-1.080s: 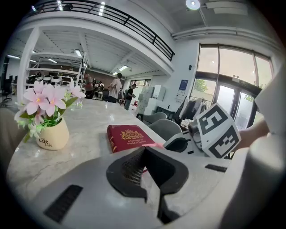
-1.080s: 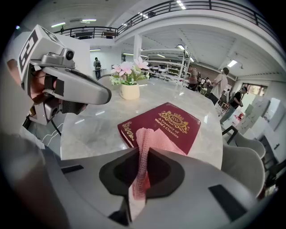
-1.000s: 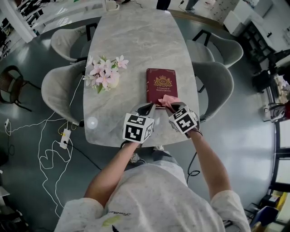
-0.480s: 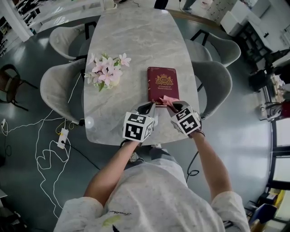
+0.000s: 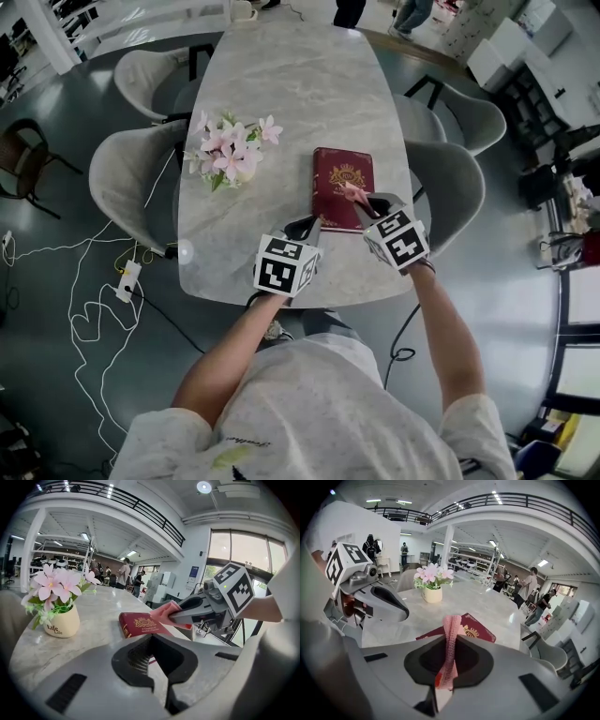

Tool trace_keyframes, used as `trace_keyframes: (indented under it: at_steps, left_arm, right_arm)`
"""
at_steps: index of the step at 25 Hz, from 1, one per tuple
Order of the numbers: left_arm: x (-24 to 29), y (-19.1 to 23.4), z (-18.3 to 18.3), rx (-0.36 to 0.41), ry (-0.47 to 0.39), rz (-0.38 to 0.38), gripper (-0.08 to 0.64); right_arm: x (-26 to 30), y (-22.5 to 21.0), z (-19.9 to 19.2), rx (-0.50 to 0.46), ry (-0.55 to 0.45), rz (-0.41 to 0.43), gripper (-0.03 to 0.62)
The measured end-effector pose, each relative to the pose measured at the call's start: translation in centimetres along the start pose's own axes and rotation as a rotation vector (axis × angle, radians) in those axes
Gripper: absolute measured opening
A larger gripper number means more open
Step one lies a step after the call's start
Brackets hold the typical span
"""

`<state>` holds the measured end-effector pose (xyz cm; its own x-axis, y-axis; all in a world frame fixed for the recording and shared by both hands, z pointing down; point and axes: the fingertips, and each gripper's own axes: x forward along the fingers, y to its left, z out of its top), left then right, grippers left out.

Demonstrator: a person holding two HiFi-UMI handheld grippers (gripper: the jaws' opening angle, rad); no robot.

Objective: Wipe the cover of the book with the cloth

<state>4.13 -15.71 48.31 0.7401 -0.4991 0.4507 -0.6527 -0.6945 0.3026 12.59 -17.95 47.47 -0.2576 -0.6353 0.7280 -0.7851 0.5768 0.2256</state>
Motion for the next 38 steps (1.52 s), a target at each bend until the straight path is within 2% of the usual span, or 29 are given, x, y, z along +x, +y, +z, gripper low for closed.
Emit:
trace_keyframes:
  at_steps: [7, 19, 29, 38]
  left_arm:
    - [0.9, 0.6, 0.9, -0.008, -0.005, 0.031, 0.008]
    - [3.3, 2.9, 1.4, -0.056, 0.009, 0.115, 0.008]
    - [4.0, 5.0, 0.6, -0.099, 0.037, 0.181, 0.008]
    - [4.5, 5.7, 0.4, -0.116, 0.041, 0.195, 0.008]
  right_arm:
    - [1.6, -2.4, 2.7, -0.066, -0.017, 0.012, 0.018]
    - [7.1, -5.4, 4.6, -0.144, -0.020, 0.077, 0.018]
    - [11.9, -7.1, 5.1, -0.203, 0.004, 0.068, 0.018]
    - [14.1, -6.2, 4.2, -0.230, 0.044, 0.103, 0.018]
